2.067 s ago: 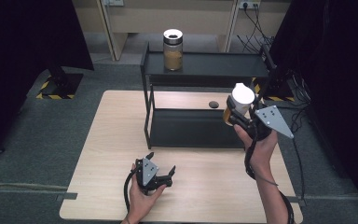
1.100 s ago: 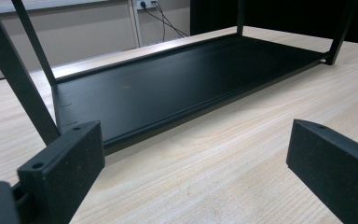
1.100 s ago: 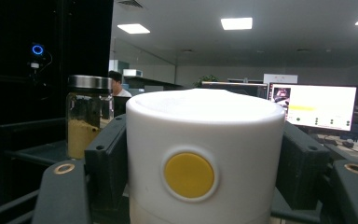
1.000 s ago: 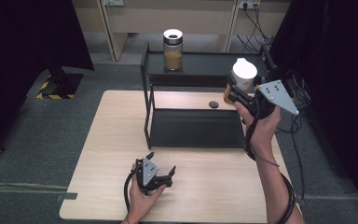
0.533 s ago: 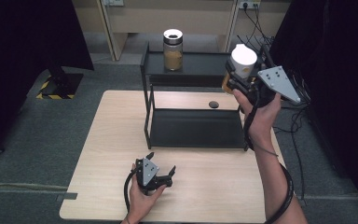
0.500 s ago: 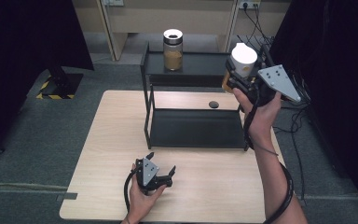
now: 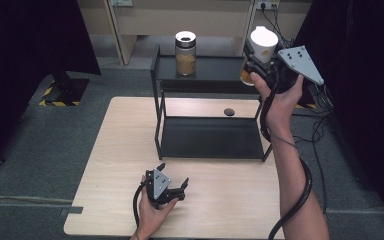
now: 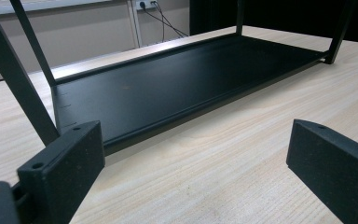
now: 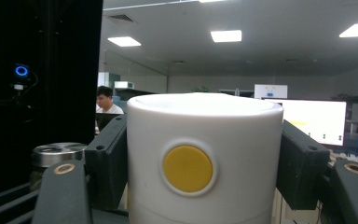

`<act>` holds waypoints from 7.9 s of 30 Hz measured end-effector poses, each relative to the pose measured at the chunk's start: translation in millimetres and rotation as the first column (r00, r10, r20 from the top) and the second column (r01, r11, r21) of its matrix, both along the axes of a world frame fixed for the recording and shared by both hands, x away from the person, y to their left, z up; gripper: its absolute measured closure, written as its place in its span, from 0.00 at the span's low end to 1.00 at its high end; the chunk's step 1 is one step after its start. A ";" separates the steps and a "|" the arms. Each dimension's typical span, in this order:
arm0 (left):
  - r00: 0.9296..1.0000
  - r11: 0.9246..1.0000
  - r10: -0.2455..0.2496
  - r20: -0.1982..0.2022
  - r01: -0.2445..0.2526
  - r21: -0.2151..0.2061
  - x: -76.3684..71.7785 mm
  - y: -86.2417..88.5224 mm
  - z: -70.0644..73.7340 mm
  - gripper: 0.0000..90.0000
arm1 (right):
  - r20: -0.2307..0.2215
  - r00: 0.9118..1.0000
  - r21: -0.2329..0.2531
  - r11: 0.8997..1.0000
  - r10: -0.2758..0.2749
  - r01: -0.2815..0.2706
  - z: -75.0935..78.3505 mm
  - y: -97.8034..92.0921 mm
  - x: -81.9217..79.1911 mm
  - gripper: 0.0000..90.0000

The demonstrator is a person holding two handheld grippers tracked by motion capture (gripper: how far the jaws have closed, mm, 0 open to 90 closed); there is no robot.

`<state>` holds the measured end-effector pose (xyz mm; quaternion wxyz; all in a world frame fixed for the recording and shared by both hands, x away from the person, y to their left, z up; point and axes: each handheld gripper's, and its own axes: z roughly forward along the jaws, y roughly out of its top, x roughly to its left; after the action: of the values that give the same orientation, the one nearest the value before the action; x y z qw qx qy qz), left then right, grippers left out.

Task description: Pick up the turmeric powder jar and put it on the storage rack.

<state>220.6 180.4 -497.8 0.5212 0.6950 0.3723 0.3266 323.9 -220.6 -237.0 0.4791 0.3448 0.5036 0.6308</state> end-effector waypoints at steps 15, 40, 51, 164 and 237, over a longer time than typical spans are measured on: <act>1.000 1.000 -0.003 0.000 0.003 0.001 0.1 0.2 0.1 0.04 | -0.119 0.991 0.006 0.998 -0.064 0.065 9.9 15.9 42.4 0.34; 1.000 1.000 -0.002 0.002 0.002 0.008 0.0 -0.9 0.3 0.04 | -0.158 0.985 -0.019 0.997 -0.074 0.072 7.4 19.1 56.1 0.34; 1.000 1.000 -0.002 0.002 0.002 0.009 0.0 -1.1 0.4 0.04 | -0.160 0.984 -0.034 0.997 -0.075 0.070 8.3 19.8 57.1 0.34; 1.000 1.000 -0.001 0.027 0.000 0.029 -3.9 -4.0 -1.4 0.04 | -0.113 0.990 -0.004 0.997 0.082 -0.083 -85.7 -45.2 -46.3 0.00; 1.000 1.000 0.003 0.030 -0.004 0.029 -4.6 -4.5 -1.9 0.04 | -0.175 0.980 0.011 0.996 0.094 -0.093 -152.7 -70.2 -97.4 0.00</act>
<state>216.0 175.8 -499.7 0.5160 0.6968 0.3608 0.3434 226.4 -290.8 -389.7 0.4023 0.3757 0.5586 0.6205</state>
